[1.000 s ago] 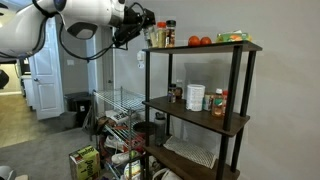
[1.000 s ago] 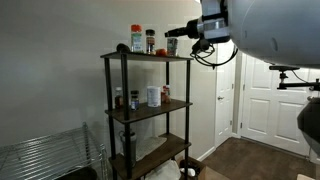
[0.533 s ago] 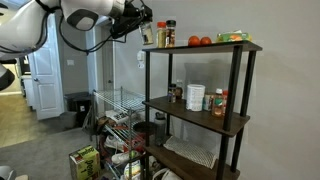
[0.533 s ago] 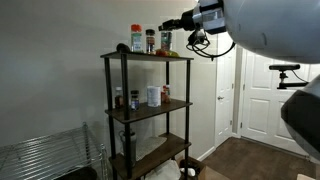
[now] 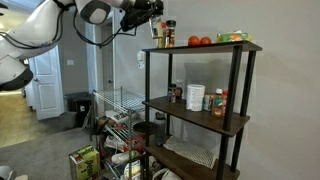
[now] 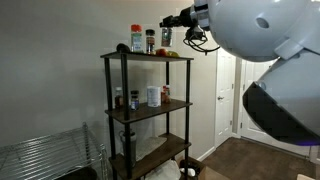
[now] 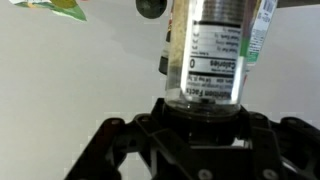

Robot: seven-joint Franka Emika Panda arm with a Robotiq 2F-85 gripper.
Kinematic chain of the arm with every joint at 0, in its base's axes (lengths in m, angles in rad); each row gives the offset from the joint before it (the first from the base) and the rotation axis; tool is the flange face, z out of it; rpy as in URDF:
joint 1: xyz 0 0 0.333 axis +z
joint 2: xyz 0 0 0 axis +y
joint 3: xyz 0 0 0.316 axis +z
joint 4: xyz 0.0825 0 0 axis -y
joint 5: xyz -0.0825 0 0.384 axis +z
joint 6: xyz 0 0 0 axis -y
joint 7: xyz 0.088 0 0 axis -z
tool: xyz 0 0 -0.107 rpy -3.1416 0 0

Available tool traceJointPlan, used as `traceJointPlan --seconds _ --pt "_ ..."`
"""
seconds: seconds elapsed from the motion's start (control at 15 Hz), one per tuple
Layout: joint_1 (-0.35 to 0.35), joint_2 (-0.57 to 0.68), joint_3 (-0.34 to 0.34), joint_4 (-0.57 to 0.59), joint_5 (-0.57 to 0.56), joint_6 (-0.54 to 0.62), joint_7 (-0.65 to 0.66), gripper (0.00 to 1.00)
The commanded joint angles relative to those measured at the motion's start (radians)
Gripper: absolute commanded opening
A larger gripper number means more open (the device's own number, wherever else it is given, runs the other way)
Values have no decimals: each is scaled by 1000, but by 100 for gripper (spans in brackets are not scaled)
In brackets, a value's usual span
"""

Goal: Pick up the spice bottle to the immediate left of the the white can on the second shelf and put it on the top shelf

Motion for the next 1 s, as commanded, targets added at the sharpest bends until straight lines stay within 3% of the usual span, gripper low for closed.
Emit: traceJointPlan --seconds 0.0,0.47,0.93 --pt "-72 -39 25 92 29 -11 48 35" --pt "-193 -91 90 225 53 25 105 35" --pt "-240 -126 131 263 43 54 112 35"
